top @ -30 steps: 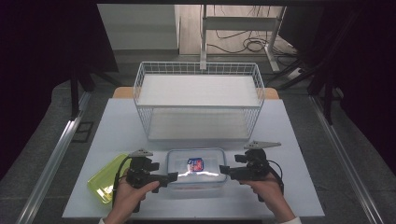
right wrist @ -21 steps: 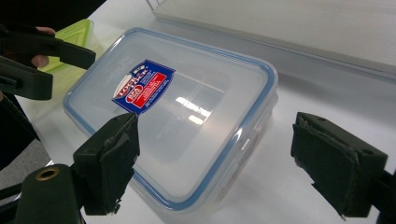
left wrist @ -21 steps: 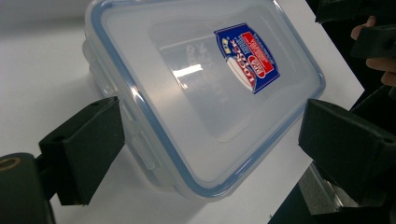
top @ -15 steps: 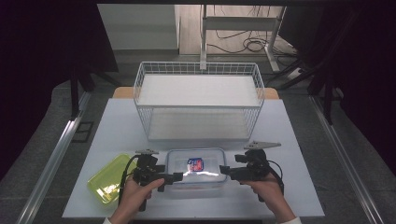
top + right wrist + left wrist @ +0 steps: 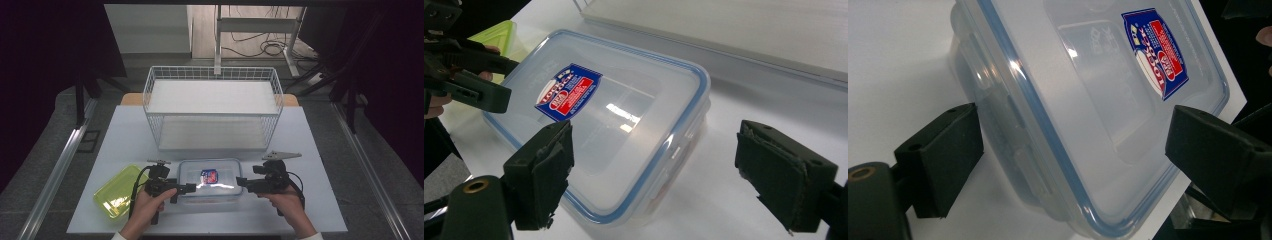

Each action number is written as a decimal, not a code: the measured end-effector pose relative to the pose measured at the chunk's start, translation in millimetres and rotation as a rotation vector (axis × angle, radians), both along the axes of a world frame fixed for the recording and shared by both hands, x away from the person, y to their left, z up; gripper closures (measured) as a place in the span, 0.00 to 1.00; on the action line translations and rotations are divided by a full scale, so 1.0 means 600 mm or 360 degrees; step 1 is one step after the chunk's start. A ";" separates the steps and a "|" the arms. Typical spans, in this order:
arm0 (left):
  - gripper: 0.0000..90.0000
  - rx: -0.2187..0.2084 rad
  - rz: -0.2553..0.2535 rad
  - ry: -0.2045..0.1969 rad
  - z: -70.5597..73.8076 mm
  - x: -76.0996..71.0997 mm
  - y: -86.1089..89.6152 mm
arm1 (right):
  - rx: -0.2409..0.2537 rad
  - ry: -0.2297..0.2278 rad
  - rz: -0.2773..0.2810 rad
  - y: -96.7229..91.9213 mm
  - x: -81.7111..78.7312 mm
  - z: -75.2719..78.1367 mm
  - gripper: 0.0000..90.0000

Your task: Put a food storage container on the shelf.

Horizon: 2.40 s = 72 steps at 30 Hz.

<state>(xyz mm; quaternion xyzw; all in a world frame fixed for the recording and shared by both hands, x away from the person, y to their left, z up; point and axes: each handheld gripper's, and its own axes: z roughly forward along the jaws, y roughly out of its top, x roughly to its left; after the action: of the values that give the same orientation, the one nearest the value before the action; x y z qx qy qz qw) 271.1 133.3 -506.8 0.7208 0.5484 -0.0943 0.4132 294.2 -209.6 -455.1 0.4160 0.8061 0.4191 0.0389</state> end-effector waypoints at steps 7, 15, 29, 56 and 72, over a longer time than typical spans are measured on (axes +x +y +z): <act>0.12 -0.0005 0.0009 -0.0007 -0.003 0.004 -0.002 | -0.0006 0.0006 -0.0015 -0.004 0.003 -0.005 0.19; 0.13 -0.0010 0.0014 -0.0017 -0.004 0.003 -0.001 | 0.0000 0.0044 -0.0019 -0.008 0.007 -0.009 0.21; 0.13 -0.0015 0.0006 -0.0029 -0.005 0.003 -0.001 | 0.0113 0.0277 0.0082 0.017 0.047 -0.059 0.20; 0.15 0.0048 -0.0009 -0.0131 0.004 -0.016 -0.006 | 0.0340 0.0503 0.0084 -0.005 0.049 -0.069 0.43; 0.37 0.0026 -0.0105 -0.0263 0.016 -0.048 0.020 | 0.0351 0.0331 0.0126 -0.017 0.005 -0.055 0.53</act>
<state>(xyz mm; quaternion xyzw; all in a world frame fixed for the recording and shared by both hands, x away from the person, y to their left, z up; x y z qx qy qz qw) 242.1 145.2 -497.4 0.7471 0.4893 -0.0435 0.4477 297.4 -219.9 -488.1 0.4269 0.7706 0.4609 -0.1074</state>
